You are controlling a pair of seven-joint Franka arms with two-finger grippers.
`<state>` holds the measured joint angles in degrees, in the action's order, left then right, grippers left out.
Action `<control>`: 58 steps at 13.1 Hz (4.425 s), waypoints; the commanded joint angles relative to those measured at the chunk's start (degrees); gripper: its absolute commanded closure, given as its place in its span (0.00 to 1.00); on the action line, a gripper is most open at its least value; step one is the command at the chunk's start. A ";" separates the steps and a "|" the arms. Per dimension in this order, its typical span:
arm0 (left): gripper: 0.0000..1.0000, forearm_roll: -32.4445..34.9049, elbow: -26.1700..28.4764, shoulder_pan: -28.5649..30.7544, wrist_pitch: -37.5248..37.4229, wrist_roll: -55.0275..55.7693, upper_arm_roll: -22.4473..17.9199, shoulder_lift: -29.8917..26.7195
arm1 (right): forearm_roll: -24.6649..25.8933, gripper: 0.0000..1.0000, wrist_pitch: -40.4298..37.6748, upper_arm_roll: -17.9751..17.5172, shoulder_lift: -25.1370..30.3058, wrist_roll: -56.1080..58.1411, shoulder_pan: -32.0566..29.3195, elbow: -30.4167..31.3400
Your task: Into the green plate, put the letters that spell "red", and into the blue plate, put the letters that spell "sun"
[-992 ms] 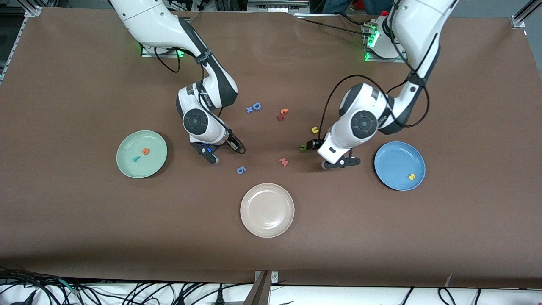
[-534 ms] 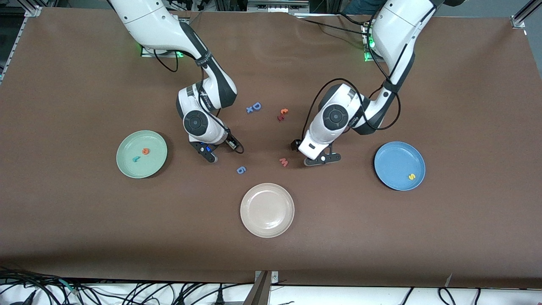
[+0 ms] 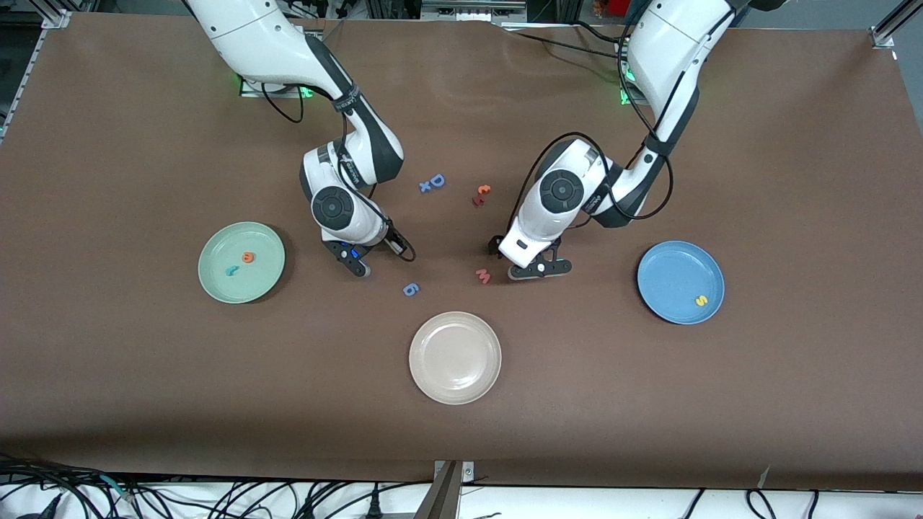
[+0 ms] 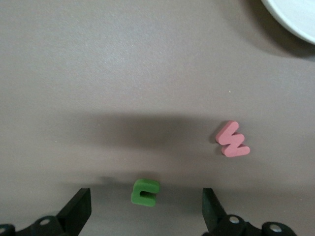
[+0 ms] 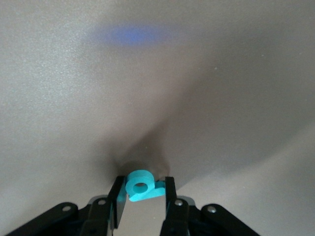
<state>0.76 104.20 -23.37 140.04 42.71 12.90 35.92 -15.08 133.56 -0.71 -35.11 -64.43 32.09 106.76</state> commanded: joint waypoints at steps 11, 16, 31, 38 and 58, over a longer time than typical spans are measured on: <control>0.01 5.65 -0.66 -1.60 0.94 2.81 -0.77 2.48 | -0.12 0.83 0.38 0.10 0.21 -0.61 0.34 1.17; 0.13 7.41 -0.75 -1.60 1.02 3.51 -0.69 2.92 | -0.12 0.86 -1.90 0.36 1.01 -0.61 0.34 0.56; 0.63 7.41 -0.75 -1.60 0.85 7.47 -0.60 2.84 | 1.19 0.29 -3.49 0.45 1.36 -0.70 0.34 0.47; 0.71 7.32 -0.75 -1.60 0.85 7.47 -0.60 2.84 | 1.46 0.31 0.37 0.45 -0.04 -1.05 1.04 1.26; 0.79 7.41 -1.28 16.31 -9.34 -25.72 -0.60 -3.75 | 1.98 0.95 -23.58 12.64 10.05 13.76 0.78 -1.46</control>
<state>6.33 102.45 -10.25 133.23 22.49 11.75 34.30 -13.65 114.97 8.02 -28.32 -56.91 32.77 104.49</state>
